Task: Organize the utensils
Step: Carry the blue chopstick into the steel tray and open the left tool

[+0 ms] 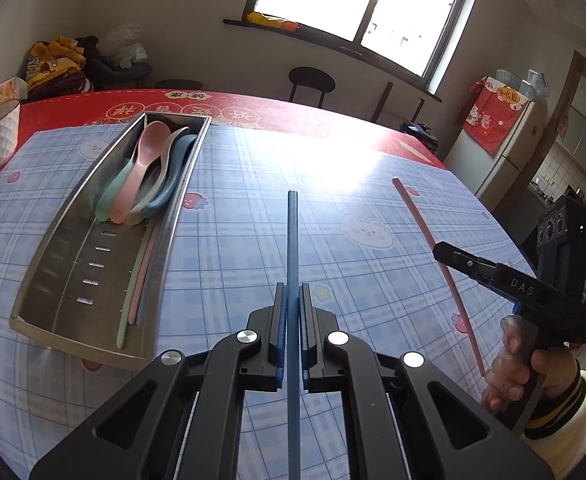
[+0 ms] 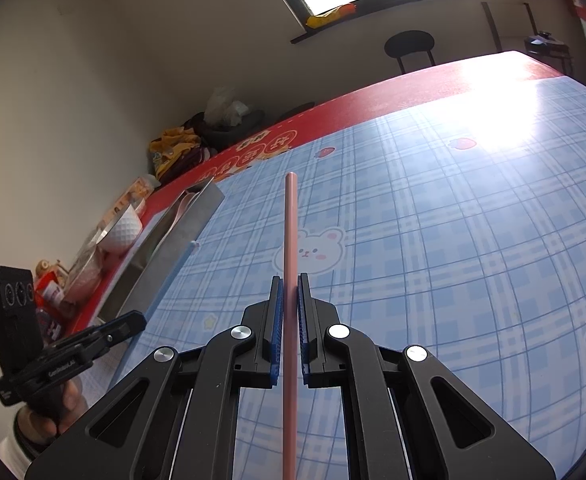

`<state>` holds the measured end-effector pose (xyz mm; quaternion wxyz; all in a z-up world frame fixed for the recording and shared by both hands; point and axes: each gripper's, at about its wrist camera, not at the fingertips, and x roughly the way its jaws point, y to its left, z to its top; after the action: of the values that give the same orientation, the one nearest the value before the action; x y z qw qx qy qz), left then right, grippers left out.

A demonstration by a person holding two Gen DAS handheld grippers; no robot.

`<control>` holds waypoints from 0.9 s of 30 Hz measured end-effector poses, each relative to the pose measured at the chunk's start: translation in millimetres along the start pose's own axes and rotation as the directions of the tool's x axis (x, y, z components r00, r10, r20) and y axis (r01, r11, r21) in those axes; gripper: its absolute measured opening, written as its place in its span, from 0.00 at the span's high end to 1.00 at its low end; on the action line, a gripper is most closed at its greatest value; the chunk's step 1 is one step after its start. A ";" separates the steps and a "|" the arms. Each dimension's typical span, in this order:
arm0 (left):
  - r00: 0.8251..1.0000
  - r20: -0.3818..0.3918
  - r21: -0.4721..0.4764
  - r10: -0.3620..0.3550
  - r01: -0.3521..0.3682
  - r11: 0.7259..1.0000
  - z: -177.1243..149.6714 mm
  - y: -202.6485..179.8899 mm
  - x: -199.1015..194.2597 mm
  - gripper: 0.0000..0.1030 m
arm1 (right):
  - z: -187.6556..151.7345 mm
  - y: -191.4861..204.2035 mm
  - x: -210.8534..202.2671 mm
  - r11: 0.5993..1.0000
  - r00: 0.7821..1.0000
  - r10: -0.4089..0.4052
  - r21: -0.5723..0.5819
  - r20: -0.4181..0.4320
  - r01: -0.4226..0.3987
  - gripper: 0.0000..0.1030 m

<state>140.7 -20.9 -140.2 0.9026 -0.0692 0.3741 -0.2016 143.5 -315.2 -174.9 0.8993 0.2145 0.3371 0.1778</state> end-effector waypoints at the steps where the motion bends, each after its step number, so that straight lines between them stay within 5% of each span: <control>1: 1.000 0.014 -0.005 -0.003 0.003 1.000 3.4 3.3 -7.7 0.94 | -0.2 -0.5 -0.8 1.000 1.000 0.001 0.000 0.001 -0.001 0.93; 6: 0.998 0.055 -0.068 0.007 -0.003 0.998 28.6 33.7 -38.4 0.94 | -0.6 -1.4 -2.7 1.000 1.000 0.008 0.003 0.003 -0.008 0.93; 11: 0.993 0.062 -0.063 0.095 -0.091 0.994 60.6 59.4 -40.3 0.94 | -0.6 -2.1 -4.3 1.000 1.000 0.013 0.003 0.007 -0.013 0.93; 27: 0.973 -0.135 -0.102 0.185 -0.200 0.975 107.5 102.2 53.6 0.94 | -0.6 -4.2 -4.3 1.000 1.000 0.018 0.008 0.005 -0.018 0.93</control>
<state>282.5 47.0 -126.7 0.8874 -0.0715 0.4454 -0.0951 140.7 -320.6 -175.2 0.8977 0.2213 0.3338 0.1839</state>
